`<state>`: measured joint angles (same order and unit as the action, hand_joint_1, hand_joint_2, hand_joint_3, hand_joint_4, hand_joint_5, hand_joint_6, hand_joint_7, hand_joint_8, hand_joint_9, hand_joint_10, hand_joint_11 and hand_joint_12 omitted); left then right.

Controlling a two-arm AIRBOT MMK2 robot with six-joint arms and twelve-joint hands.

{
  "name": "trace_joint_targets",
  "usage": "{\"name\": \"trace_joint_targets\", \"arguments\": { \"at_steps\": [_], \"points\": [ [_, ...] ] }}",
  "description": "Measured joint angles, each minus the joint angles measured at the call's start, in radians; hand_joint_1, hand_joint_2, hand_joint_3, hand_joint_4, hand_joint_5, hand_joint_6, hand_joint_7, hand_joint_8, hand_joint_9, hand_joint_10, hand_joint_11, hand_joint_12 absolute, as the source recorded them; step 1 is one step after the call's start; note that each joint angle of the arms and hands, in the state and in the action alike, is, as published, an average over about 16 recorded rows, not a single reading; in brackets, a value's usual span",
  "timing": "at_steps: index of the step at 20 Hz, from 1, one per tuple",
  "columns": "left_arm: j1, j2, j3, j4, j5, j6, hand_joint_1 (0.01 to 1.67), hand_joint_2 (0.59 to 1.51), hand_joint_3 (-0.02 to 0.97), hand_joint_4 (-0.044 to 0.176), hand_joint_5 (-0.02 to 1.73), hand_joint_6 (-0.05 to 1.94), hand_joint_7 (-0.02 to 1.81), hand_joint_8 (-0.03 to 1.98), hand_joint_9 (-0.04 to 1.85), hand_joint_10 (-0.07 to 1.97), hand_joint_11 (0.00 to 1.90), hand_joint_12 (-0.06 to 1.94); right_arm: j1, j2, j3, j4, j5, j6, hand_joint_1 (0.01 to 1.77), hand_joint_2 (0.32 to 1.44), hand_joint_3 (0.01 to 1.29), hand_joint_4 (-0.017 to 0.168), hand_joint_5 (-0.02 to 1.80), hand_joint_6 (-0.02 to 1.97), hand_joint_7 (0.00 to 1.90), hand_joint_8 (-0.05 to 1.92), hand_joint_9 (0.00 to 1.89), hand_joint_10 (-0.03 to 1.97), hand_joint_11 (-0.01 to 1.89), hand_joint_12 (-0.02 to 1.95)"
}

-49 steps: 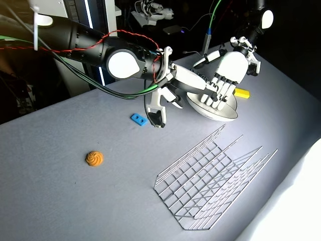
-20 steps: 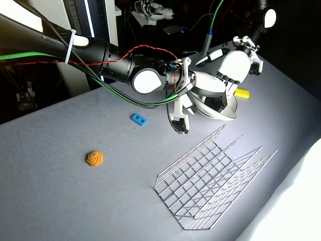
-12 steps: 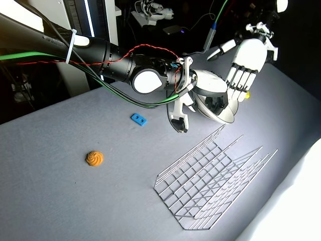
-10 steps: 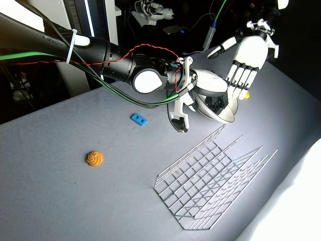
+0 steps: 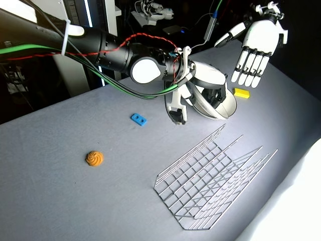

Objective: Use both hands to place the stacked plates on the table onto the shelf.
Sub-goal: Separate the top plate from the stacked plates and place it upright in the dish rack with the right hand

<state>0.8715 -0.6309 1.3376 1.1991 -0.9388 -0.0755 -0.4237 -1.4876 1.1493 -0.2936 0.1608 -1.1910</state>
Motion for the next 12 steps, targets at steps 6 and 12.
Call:
{"name": "trace_joint_targets", "arguments": {
  "at_steps": [6, 12],
  "points": [
    [-0.024, 0.020, 0.013, 0.011, -0.011, -0.035, 0.02, 0.956, 0.026, 0.002, 0.02, 0.02, 0.02, 0.00, 0.02, 0.00, 0.01, 0.00, 0.035, 0.034, -0.050, 0.007, -0.024, 0.000, 1.25, 0.96, 0.02, 0.019, 0.92, 0.81, 1.04, 0.78, 1.27, 0.03, 0.78, 1.05],
    [-0.032, 0.023, 0.030, 0.016, -0.017, -0.051, 0.02, 0.957, 0.026, 0.002, 0.02, 0.02, 0.01, 0.00, 0.02, 0.00, 0.01, 0.00, 0.072, 0.072, -0.095, 0.028, -0.038, 0.000, 1.24, 0.97, 0.02, 0.020, 0.96, 0.89, 1.06, 0.81, 1.27, 0.03, 0.78, 1.06]
  ]
}}
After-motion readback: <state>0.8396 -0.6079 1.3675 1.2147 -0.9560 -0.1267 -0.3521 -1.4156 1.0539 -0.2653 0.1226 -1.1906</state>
